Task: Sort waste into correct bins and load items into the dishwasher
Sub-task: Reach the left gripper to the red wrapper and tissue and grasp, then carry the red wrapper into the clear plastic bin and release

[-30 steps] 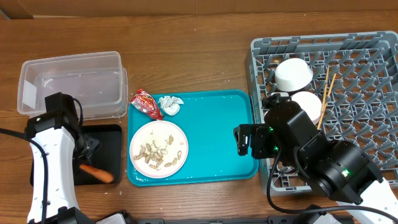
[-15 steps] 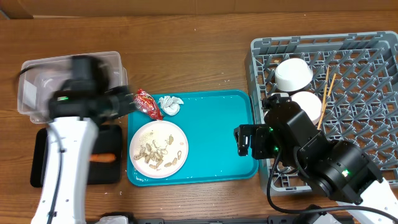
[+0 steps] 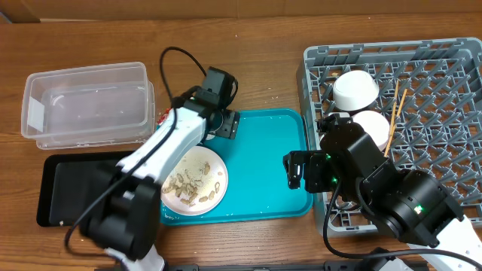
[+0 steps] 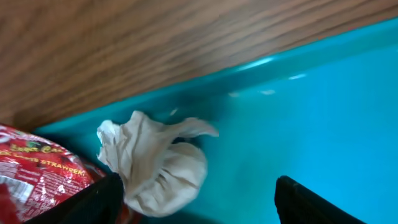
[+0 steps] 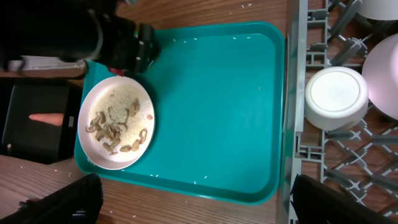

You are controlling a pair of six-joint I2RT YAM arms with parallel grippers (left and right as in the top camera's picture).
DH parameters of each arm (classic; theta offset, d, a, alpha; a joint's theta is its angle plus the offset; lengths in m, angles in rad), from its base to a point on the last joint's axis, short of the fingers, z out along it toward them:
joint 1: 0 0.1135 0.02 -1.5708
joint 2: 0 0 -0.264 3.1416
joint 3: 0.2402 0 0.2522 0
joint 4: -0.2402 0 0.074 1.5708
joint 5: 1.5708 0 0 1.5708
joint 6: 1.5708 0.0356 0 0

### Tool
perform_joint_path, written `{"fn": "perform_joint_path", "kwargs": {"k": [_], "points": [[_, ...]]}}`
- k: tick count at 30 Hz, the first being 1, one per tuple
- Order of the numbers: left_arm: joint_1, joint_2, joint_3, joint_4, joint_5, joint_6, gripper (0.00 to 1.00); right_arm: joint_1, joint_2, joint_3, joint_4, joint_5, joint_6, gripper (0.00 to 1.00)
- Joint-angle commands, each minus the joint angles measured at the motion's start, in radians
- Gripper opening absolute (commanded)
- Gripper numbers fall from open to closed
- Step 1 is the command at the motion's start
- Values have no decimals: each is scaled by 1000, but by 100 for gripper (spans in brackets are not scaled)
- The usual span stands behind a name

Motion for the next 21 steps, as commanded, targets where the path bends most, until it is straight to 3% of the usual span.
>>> {"fn": "perform_joint_path", "kwargs": {"k": [1, 3, 5, 8, 11, 17, 21], "points": [[2, 71, -5, -7, -107, -27, 80, 1, -8, 17, -5, 2, -2, 100], [2, 97, -5, -10, -105, -27, 72, 1, -8, 16, -13, 2, -2, 100], [2, 105, -5, -17, -90, -27, 57, 1, -8, 16, -16, 2, -2, 100], [1, 87, 6, -40, -80, -26, 26, 1, -8, 16, -16, 2, -2, 100], [1, 48, 48, -79, -80, -27, 10, 1, -8, 16, -16, 3, -3, 100], [30, -81, 200, -217, -129, -82, 7, 1, -8, 16, -27, 3, -3, 100], [129, -150, 237, -251, -193, -119, 9, 1, -8, 16, -30, 2, -2, 100]]}}
